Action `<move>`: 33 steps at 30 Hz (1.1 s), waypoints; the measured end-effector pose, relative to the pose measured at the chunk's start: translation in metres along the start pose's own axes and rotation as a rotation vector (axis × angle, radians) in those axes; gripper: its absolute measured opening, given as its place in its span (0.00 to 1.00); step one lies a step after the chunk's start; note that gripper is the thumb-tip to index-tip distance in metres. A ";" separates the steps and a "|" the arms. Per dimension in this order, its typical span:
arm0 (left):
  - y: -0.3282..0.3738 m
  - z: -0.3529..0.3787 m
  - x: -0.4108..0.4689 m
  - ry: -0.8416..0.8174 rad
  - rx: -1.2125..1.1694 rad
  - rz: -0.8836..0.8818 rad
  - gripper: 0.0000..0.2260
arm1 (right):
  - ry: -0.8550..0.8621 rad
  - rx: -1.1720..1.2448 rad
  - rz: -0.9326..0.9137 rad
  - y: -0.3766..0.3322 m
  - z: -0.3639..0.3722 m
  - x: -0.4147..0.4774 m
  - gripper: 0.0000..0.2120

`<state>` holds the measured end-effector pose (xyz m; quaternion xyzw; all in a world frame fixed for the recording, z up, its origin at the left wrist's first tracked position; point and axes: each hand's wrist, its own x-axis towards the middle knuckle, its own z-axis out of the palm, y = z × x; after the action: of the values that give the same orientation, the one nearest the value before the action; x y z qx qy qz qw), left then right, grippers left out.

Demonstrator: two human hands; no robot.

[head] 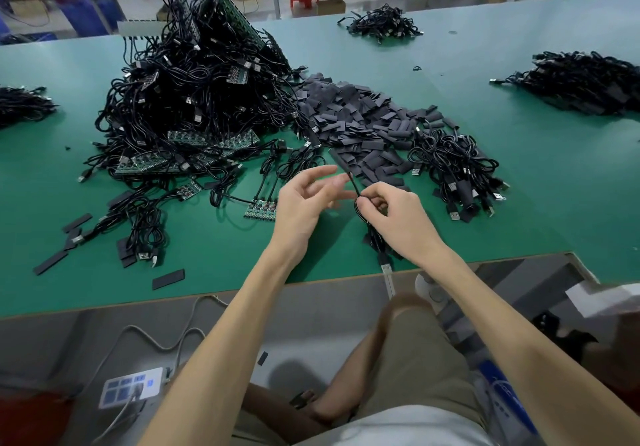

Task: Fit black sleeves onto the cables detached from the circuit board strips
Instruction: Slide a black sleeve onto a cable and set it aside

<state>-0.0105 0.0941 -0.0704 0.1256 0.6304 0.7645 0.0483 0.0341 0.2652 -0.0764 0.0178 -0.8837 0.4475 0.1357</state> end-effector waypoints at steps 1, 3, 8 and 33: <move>-0.001 0.001 0.000 -0.044 0.054 0.016 0.14 | 0.006 0.046 0.009 0.000 -0.001 0.000 0.05; -0.003 0.001 0.000 -0.095 0.141 0.032 0.12 | 0.031 0.132 0.034 0.001 -0.003 0.002 0.05; -0.003 0.006 -0.002 -0.141 0.309 0.032 0.08 | 0.116 0.381 0.121 0.009 -0.007 0.006 0.06; 0.028 0.022 0.016 -0.267 0.272 -0.139 0.07 | 0.216 0.550 0.142 0.007 -0.010 0.005 0.13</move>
<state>-0.0182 0.1128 -0.0368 0.1873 0.7231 0.6436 0.1668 0.0306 0.2775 -0.0748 -0.0556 -0.7090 0.6776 0.1873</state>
